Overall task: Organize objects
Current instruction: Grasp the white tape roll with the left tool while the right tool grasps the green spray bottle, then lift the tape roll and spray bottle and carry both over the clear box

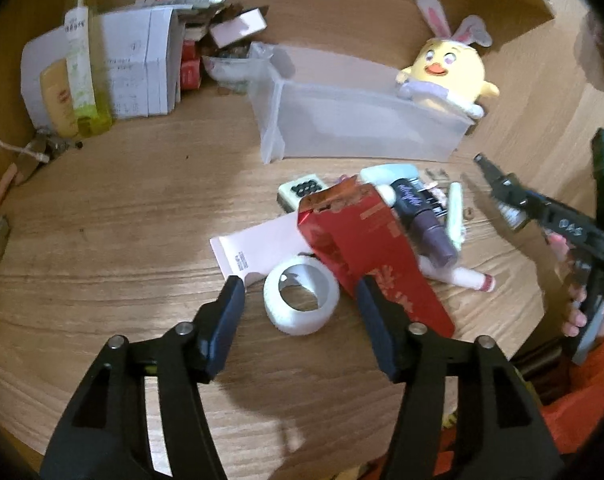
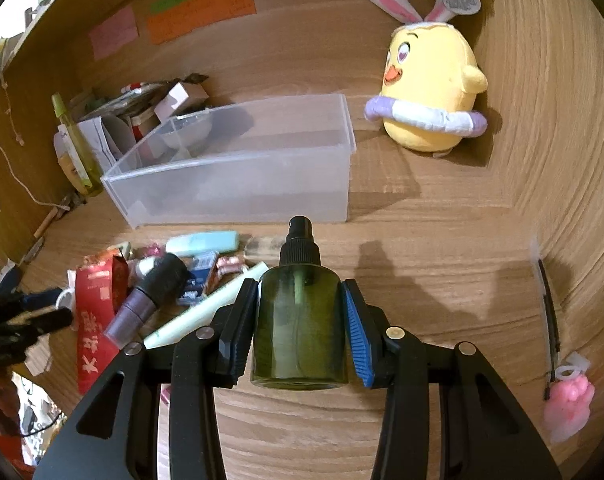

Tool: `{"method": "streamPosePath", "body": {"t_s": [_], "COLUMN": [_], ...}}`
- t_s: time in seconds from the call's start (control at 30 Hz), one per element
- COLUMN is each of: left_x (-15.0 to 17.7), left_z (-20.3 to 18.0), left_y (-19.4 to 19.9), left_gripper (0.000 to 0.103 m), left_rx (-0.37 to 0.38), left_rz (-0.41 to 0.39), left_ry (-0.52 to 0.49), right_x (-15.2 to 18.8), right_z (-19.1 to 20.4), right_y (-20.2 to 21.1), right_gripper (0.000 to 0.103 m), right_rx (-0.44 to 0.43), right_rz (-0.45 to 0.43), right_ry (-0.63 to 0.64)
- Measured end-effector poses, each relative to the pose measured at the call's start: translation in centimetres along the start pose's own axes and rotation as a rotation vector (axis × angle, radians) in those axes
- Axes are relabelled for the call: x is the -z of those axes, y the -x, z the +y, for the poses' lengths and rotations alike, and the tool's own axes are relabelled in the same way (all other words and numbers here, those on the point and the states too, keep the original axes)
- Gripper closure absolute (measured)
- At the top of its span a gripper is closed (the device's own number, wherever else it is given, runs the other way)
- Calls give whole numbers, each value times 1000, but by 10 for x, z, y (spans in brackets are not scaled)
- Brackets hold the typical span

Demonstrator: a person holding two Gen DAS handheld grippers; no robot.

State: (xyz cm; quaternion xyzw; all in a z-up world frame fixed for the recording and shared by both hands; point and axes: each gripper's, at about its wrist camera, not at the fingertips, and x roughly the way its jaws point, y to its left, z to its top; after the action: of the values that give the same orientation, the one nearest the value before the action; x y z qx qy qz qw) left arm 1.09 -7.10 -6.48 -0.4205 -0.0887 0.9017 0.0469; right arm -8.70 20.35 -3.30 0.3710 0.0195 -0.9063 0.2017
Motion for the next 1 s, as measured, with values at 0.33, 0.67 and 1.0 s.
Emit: {"method": "streamPosePath", "body": {"t_s": [0.33, 0.67, 1.0], "left_x": [-4, -35, -67], "left_z": [2, -7, -30], "left_y": [9, 29, 34], "left_gripper": [64, 64, 64], "left_rx": [-4, 28, 26], "left_rz": [-55, -175, -269], "left_ry": [8, 16, -27], "right_x": [-14, -28, -43], "right_z": [10, 19, 25], "right_y": [8, 16, 21], "right_gripper": [65, 65, 65], "right_rx": [-28, -56, -78], "right_rz": [-49, -102, -146], "right_ry": [14, 29, 43]}}
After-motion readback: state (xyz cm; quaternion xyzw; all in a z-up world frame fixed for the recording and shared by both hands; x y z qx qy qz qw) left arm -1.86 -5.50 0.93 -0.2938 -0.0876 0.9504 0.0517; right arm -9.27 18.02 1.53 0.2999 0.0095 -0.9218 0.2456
